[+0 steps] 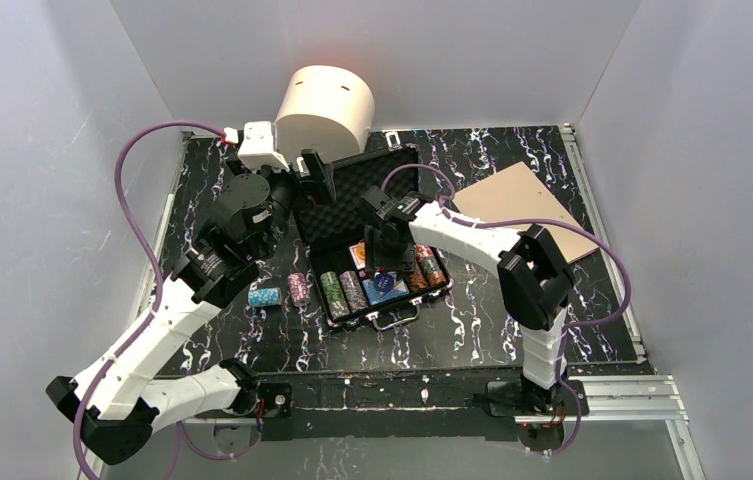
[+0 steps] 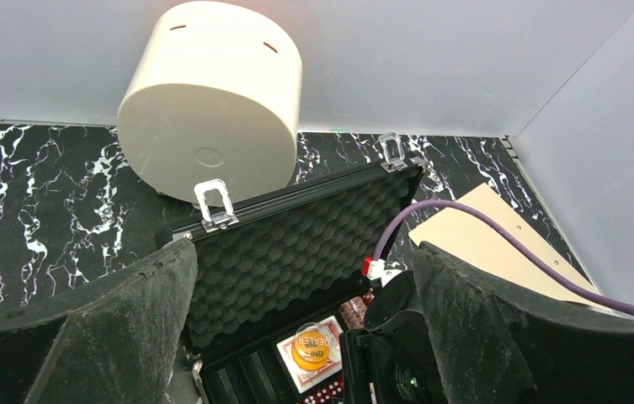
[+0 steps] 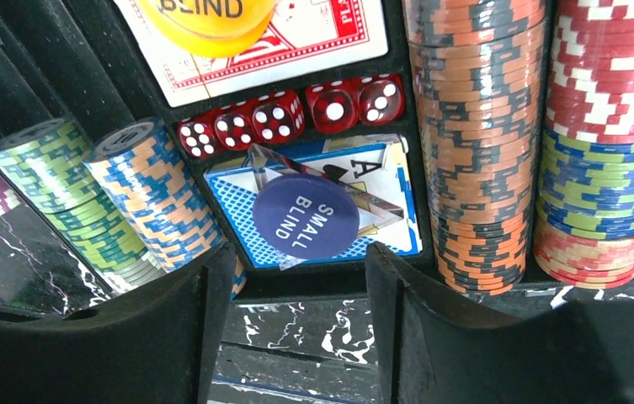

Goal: Pack up texas hold em set

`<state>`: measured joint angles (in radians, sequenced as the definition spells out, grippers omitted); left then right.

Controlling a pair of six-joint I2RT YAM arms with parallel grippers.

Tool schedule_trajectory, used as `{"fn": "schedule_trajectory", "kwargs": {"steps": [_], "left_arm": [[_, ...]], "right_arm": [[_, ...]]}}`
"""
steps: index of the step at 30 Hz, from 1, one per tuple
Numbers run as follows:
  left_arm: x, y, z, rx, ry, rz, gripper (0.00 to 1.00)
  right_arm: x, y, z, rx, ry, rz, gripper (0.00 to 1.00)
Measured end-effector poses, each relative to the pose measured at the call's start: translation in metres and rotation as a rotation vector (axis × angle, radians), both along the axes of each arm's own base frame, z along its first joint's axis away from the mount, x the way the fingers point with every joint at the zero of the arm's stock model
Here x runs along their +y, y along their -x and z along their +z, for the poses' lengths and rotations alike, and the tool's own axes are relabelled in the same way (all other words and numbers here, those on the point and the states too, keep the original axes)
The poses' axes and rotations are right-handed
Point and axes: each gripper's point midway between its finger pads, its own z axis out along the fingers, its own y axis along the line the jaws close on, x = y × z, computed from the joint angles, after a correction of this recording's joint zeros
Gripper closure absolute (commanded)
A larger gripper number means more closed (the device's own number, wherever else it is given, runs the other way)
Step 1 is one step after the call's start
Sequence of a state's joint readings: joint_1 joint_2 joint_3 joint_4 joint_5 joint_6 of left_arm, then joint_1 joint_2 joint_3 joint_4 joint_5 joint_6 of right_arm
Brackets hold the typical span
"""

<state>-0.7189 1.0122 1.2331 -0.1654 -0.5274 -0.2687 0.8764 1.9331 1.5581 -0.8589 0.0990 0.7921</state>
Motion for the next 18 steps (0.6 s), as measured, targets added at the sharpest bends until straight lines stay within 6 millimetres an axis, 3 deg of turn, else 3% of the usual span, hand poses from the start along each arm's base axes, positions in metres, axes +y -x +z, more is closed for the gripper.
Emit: {"fn": "schedule_trajectory", "kwargs": {"steps": [7, 16, 18], "left_arm": [[0.002, 0.000, 0.000, -0.004, -0.012, 0.008, 0.02], [0.017, 0.011, 0.015, -0.040, -0.007, 0.030, 0.02], [0.021, 0.014, 0.023, -0.053, -0.003, 0.033, 0.02]], "right_arm": [[0.004, -0.002, 0.010, -0.008, -0.001, 0.013, 0.28], [0.036, -0.017, 0.046, -0.093, -0.105, 0.054, 0.33], [0.055, -0.022, 0.058, -0.126, -0.138, 0.083, 0.33]]}}
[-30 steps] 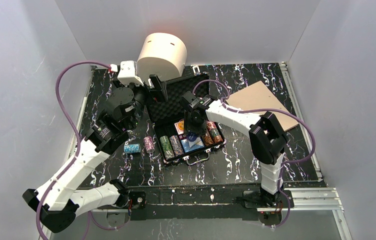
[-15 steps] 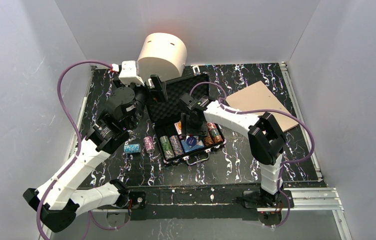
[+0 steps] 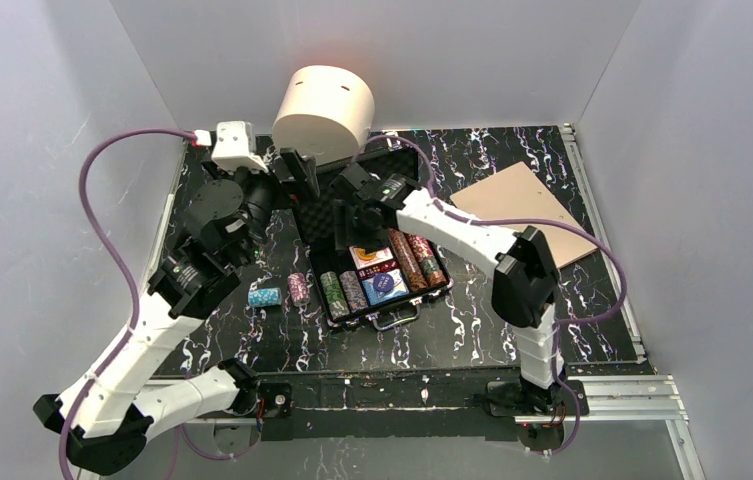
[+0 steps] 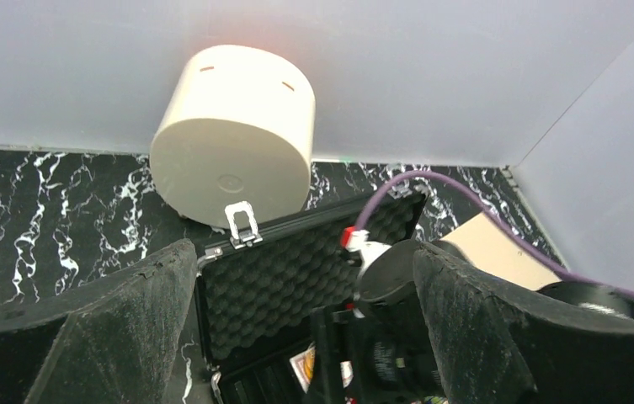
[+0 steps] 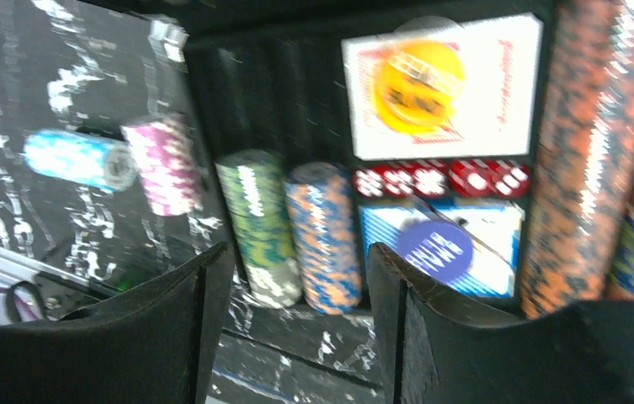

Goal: Pack up texas hold em set

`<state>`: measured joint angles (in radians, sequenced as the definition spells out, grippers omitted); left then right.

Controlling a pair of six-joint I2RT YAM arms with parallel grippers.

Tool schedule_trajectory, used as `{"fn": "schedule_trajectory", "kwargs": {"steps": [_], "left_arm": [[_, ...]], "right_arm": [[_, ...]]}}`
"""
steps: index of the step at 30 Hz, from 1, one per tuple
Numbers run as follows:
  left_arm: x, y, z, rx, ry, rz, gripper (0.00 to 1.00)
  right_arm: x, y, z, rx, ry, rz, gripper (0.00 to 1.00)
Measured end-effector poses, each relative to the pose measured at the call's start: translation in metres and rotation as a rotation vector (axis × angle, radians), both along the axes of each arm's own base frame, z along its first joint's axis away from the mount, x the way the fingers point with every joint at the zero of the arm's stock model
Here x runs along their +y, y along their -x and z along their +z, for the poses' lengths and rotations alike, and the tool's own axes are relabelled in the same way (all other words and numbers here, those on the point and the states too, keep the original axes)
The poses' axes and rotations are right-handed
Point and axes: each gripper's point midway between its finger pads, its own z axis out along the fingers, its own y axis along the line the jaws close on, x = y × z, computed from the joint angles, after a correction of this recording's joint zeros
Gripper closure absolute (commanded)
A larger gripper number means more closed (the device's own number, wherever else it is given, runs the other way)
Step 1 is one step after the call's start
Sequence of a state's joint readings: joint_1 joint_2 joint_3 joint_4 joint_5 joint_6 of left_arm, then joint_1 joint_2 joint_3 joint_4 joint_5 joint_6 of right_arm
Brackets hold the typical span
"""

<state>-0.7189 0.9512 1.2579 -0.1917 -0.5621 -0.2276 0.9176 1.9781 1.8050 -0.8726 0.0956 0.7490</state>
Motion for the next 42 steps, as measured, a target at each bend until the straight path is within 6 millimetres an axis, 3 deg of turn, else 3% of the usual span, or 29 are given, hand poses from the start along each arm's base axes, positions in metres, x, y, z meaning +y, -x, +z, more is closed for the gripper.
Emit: {"fn": "schedule_trajectory", "kwargs": {"steps": [4, 8, 13, 18, 23, 29, 42], "left_arm": [[0.011, 0.010, 0.027, -0.052, 0.028, 0.007, 0.02], [0.023, 0.021, 0.050, -0.101, 0.052, 0.020, 0.02], [0.035, 0.029, 0.061, -0.128, 0.065, 0.037, 0.02], [0.036, 0.030, 0.059, -0.122, 0.060, 0.043, 0.02], [0.034, 0.026, 0.054, -0.105, 0.041, 0.047, 0.02], [0.033, 0.023, 0.049, -0.092, 0.024, 0.051, 0.02], [0.032, 0.020, 0.046, -0.085, -0.002, 0.063, 0.02]], "right_arm": [[0.046, -0.004, 0.009, -0.065, -0.049, 0.077, 0.32], [0.094, 0.006, 0.001, -0.116, -0.064, 0.169, 0.30], [0.126, 0.028, -0.020, -0.142, -0.046, 0.263, 0.29], [0.139, 0.042, -0.028, -0.165, -0.043, 0.327, 0.28], [0.146, 0.040, -0.035, -0.176, -0.048, 0.343, 0.31], [0.152, 0.040, -0.059, -0.166, -0.038, 0.370, 0.39], [0.162, 0.046, -0.093, -0.140, -0.010, 0.397, 0.43]]}}
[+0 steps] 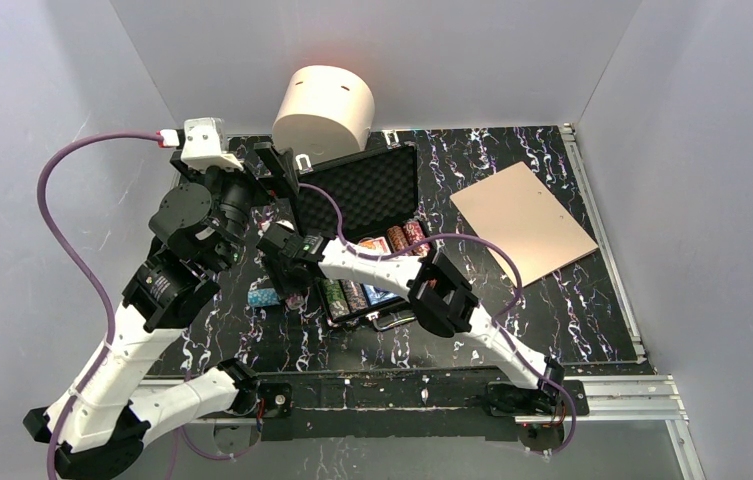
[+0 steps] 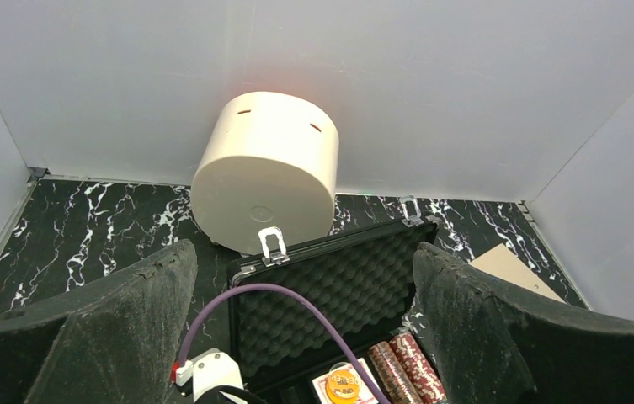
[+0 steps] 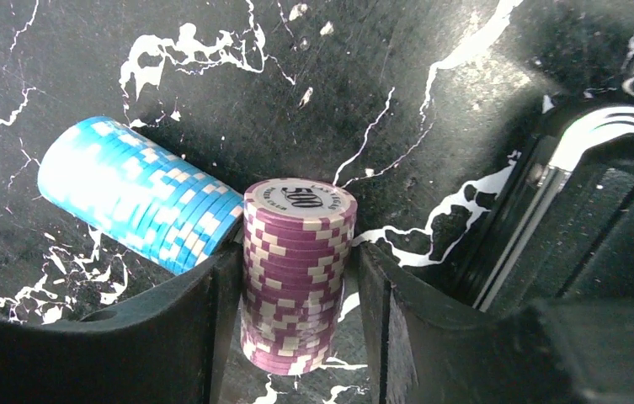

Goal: Pack up texas hold em set

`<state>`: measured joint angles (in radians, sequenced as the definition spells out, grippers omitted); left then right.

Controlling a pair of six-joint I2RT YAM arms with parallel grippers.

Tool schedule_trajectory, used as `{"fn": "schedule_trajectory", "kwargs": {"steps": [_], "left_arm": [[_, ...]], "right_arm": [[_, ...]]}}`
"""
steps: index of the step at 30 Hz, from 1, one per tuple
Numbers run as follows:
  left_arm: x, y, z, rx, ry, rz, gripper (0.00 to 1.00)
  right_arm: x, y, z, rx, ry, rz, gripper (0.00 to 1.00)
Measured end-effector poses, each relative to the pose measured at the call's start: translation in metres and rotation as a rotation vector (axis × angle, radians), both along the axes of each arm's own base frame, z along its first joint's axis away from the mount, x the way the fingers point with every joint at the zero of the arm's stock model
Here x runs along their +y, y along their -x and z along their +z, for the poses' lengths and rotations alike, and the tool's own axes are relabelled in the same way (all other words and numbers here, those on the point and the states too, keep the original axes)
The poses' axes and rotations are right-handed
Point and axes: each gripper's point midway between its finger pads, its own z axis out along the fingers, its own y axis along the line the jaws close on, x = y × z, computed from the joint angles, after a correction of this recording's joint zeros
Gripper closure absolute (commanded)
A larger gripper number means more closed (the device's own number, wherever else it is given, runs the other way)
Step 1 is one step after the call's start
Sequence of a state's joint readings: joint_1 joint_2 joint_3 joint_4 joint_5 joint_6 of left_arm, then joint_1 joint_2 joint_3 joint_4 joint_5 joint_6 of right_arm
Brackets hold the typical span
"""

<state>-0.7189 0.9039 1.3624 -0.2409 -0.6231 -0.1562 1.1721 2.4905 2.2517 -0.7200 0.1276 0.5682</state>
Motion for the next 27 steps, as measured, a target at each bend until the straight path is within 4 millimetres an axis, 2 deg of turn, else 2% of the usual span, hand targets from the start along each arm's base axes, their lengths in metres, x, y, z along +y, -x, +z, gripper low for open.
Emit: {"fn": "schedule_trajectory", "kwargs": {"steps": [5, 12, 15, 18, 23, 25, 27], "left_arm": [[0.000, -0.002, -0.002, 0.004, -0.011, 0.006, 0.02], [0.000, -0.002, -0.002, 0.003, -0.018, 0.007, 0.02], [0.001, -0.002, -0.002, 0.003, -0.019, 0.008, 0.02], [0.000, -0.002, -0.002, 0.003, -0.019, 0.007, 0.02], [0.001, -0.001, -0.001, 0.003, -0.018, 0.008, 0.02], [0.001, -0.001, -0.001, 0.001, -0.017, 0.007, 0.02], [0.002, 0.000, 0.000, -0.002, -0.013, 0.007, 0.02]], "right_arm": [[0.002, -0.001, -0.005, -0.005, 0.004, 0.003, 0.59], [0.003, -0.004, -0.003, -0.036, -0.015, 0.014, 0.63], [-0.003, -0.005, 0.006, -0.060, -0.027, 0.010, 0.63], [-0.008, -0.008, 0.029, -0.099, -0.061, -0.002, 0.63], [-0.021, -0.018, 0.103, -0.213, -0.184, -0.053, 0.62], [-0.031, -0.024, 0.137, -0.268, -0.242, -0.090, 0.62], [-0.043, -0.032, 0.159, -0.307, -0.283, -0.134, 0.62]]}}
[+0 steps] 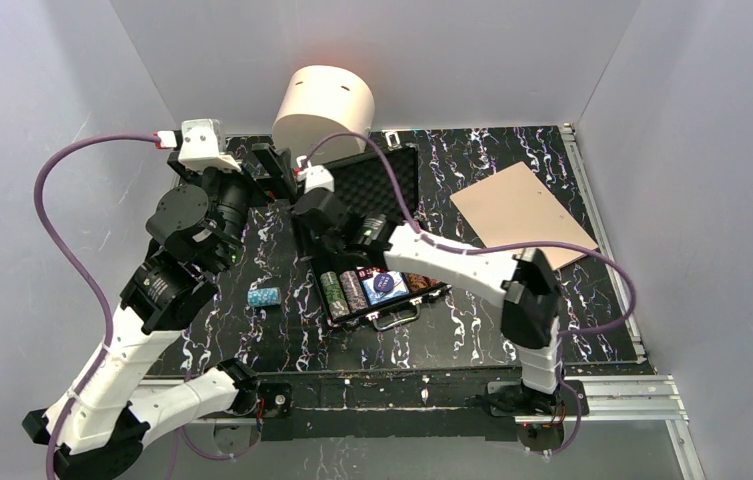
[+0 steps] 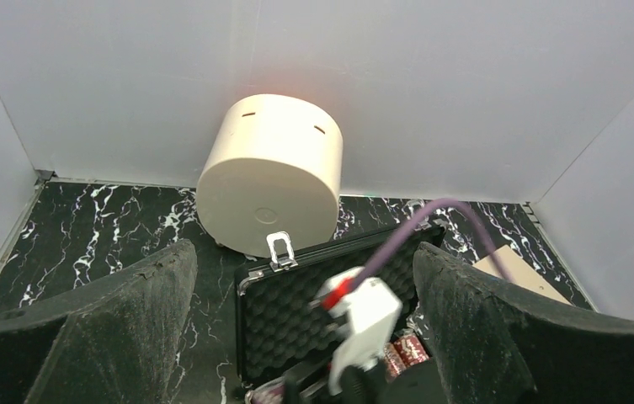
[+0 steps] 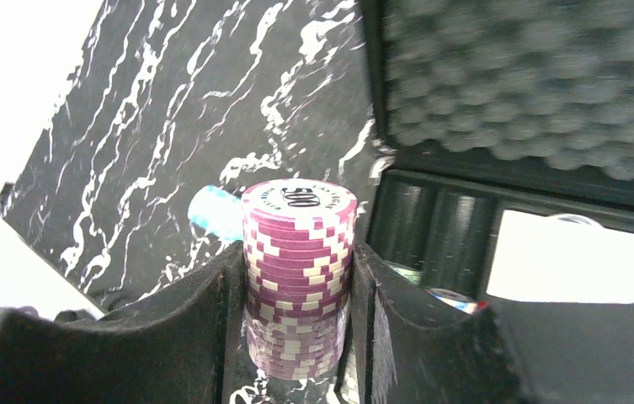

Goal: Pack up texas hold em set

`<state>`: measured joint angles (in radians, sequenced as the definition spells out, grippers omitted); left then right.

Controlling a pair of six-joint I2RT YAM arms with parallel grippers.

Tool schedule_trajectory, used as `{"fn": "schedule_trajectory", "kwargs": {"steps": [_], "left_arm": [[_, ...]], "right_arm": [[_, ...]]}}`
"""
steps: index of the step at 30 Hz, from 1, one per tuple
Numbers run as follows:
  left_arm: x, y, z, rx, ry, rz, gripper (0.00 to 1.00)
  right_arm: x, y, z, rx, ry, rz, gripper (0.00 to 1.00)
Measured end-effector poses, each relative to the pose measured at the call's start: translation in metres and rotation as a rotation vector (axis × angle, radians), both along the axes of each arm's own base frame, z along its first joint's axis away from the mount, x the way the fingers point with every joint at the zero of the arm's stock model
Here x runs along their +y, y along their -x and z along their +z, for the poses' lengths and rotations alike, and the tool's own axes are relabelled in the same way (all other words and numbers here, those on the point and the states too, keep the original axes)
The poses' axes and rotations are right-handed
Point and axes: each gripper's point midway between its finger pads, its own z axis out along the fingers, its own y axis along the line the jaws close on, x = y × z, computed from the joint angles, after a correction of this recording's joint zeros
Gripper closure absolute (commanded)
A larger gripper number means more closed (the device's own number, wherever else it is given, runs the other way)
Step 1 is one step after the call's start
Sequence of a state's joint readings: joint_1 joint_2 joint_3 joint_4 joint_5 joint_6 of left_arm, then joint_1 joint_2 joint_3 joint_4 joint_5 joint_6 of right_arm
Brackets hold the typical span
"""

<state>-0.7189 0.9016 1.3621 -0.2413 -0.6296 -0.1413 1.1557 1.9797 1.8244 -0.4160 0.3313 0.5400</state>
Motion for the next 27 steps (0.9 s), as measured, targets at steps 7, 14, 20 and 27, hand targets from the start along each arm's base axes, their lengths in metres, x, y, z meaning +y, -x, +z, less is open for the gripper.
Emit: {"fn": "schedule_trajectory", "kwargs": {"steps": [7, 14, 20, 27], "left_arm": [[0.005, 0.006, 0.001, -0.008, 0.025, -0.001, 0.02], [0.003, 0.007, -0.007, 0.009, 0.055, -0.006, 0.02], [-0.003, 0.002, -0.022, 0.039, 0.055, -0.012, 0.02], [-0.014, -0.007, -0.033, 0.064, 0.047, -0.024, 0.02]], "right_arm": [[-0.066, -0.033, -0.005, -0.003, 0.000, -0.186, 0.60], [-0.095, -0.036, -0.048, 0.092, 0.068, -0.252, 0.59], [-0.087, -0.028, -0.049, 0.131, 0.043, -0.217, 0.59], [-0.082, -0.027, -0.063, 0.148, 0.068, -0.160, 0.58]]}}
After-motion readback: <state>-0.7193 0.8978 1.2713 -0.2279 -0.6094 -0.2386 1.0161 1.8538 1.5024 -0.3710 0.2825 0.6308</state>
